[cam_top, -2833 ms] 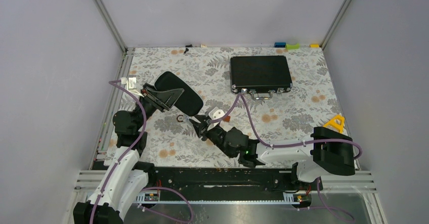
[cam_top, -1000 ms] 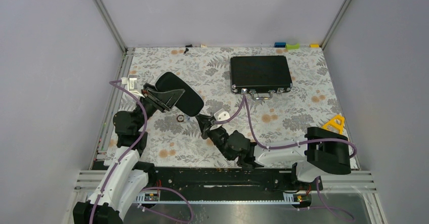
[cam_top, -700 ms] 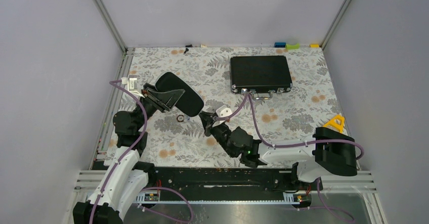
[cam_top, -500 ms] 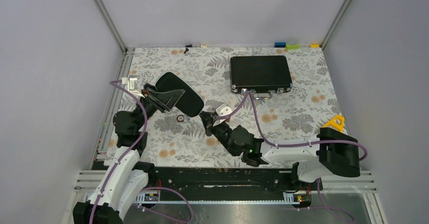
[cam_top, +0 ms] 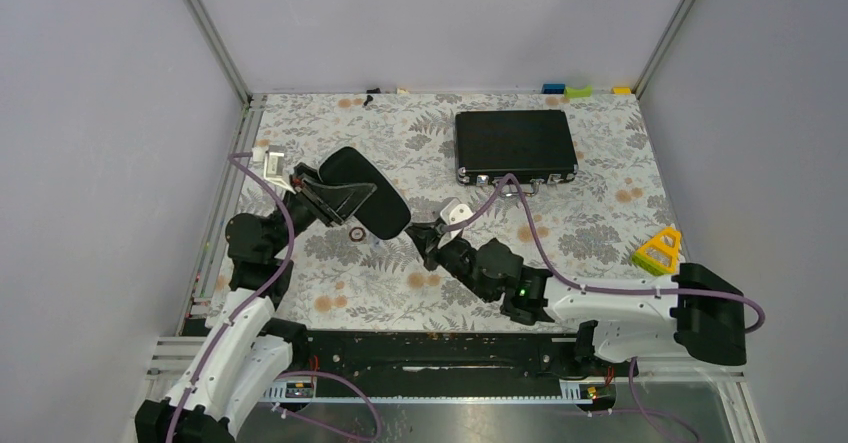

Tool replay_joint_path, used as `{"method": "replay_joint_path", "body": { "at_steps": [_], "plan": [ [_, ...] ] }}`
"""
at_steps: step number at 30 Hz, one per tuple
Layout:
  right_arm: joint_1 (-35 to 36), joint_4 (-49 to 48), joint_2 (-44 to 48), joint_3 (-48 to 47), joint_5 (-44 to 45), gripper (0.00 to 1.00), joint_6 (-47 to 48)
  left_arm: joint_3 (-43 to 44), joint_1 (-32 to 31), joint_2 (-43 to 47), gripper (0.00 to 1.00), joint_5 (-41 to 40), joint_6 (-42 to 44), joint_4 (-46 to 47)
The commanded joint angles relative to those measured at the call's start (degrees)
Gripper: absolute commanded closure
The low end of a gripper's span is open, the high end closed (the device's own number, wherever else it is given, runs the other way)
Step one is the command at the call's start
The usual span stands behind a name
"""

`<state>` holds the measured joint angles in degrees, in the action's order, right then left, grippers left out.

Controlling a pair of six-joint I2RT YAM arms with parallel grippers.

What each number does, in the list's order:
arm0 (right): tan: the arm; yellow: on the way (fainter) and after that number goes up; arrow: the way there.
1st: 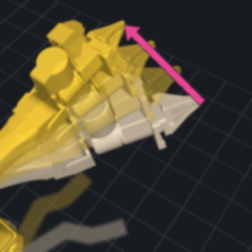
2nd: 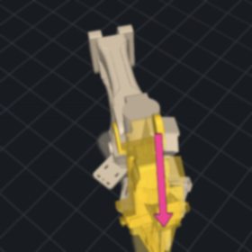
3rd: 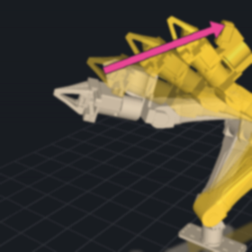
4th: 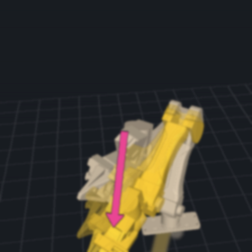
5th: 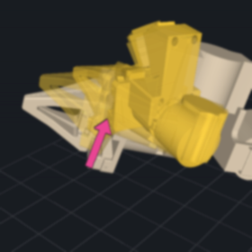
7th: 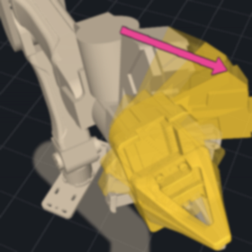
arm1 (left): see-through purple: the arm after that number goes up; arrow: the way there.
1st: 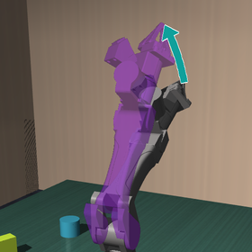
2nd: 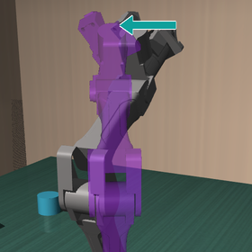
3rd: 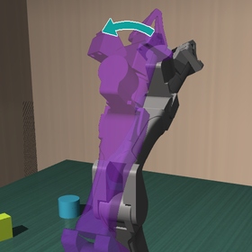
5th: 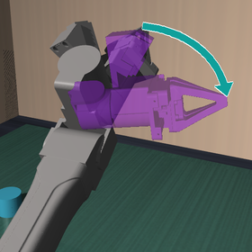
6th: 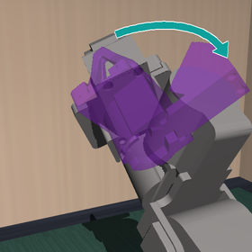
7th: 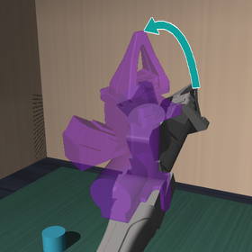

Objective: Open the umbrella

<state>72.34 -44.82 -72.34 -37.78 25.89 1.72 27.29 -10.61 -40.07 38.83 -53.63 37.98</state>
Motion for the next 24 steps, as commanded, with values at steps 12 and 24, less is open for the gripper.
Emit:
{"method": "replay_joint_path", "body": {
  "at_steps": [12,24],
  "plan": [
    [-1.67,9.95,11.98,4.99,-5.33,1.00,-0.75,5.64,-3.46,-0.04,1.00,10.62,5.13,2.29],
    [-1.56,22.90,16.57,1.06,-13.00,1.00,1.58,7.91,-5.01,-3.61,1.00,17.04,6.10,-1.33]
  ]
}}
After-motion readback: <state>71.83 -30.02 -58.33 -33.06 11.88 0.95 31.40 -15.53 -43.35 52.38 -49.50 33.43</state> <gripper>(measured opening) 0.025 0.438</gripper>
